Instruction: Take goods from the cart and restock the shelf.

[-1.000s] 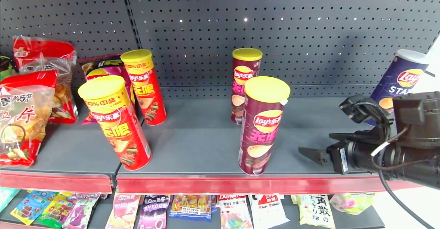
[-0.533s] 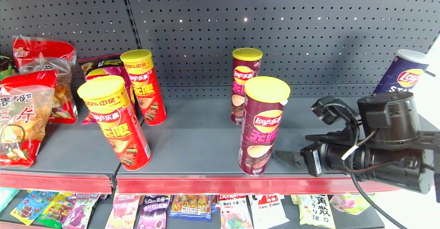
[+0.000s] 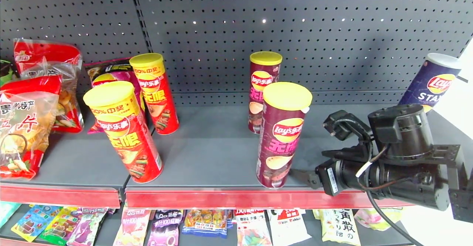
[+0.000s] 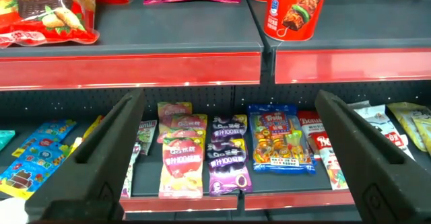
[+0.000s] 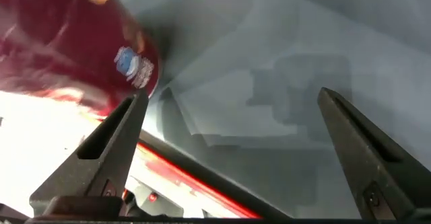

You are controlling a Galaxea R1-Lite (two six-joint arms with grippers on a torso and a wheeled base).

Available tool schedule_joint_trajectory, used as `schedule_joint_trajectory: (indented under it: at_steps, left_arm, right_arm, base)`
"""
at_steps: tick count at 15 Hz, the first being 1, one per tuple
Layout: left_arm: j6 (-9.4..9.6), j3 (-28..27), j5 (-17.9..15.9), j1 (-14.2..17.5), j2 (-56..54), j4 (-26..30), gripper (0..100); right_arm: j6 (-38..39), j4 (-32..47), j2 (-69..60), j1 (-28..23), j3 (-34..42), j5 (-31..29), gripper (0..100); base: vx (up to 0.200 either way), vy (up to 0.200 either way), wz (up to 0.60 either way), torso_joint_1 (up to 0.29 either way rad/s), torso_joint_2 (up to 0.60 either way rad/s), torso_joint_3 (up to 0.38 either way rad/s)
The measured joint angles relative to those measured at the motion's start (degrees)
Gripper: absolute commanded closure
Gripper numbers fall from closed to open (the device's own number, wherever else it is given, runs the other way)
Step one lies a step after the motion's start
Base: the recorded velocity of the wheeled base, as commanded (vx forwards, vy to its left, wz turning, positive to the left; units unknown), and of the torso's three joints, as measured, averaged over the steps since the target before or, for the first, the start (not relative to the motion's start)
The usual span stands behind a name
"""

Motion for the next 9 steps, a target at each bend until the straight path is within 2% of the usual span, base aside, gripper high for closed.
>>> schedule_joint_trajectory:
  at_steps: [9]
  left_arm:
    - [-0.02,0.0,0.0,0.0,0.0,0.0,0]
  right_arm:
    - [-0.11,0.02,0.26,2.93,0.21,-0.07,0]
  base:
    - [0.0,0.0,0.0,0.0,0.0,0.0]
